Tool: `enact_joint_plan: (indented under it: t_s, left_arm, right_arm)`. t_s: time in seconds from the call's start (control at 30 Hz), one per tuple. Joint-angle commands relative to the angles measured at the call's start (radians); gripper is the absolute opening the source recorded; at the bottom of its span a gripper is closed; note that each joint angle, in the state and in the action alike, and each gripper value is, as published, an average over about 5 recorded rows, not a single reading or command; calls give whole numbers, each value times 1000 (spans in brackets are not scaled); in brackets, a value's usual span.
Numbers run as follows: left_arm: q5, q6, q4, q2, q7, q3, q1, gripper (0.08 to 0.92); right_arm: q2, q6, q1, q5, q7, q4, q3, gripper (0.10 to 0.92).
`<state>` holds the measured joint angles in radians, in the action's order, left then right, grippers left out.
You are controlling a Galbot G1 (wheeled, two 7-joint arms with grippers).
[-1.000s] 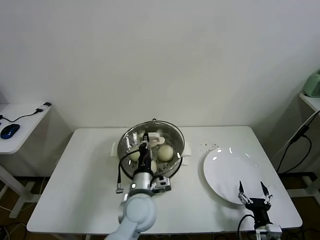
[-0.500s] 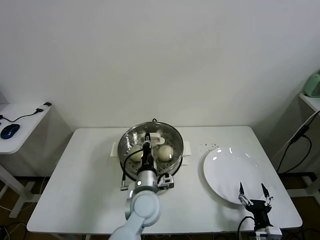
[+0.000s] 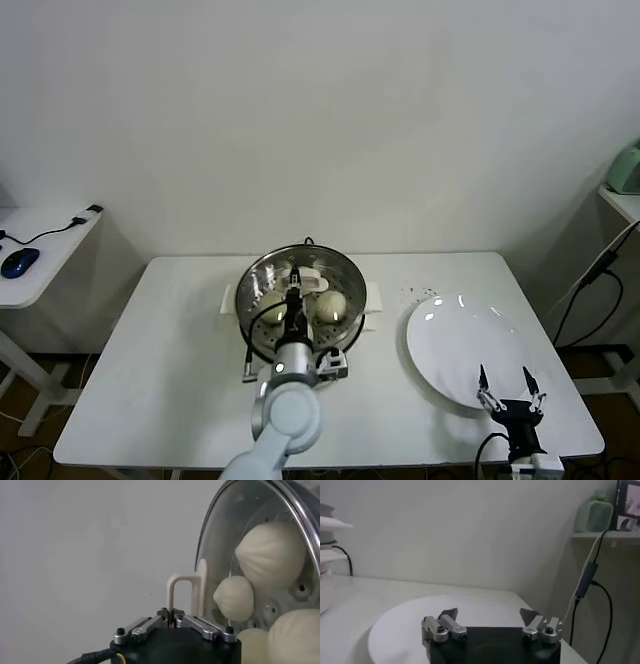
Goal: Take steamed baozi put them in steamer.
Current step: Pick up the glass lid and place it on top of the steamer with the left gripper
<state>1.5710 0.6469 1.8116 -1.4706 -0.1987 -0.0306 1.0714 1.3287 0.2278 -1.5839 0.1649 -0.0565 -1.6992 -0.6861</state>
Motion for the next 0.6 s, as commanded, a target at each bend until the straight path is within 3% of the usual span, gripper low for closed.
enact_joint_plan:
  t_s: [0.03, 0.27, 0.6]
  left_arm:
    - [4, 4, -12, -2, -5, 0, -7, 184]
    - [-28, 4, 25, 12, -11, -5, 6, 380]
    - [-153, 17, 173, 77, -44, -18, 34, 666]
  right_arm:
    - [1, 1, 0, -4, 1, -1, 2, 823]
    - [1, -8, 1, -14, 4, -5, 8, 823]
    - [0, -12, 5, -10, -10, -8, 45, 823]
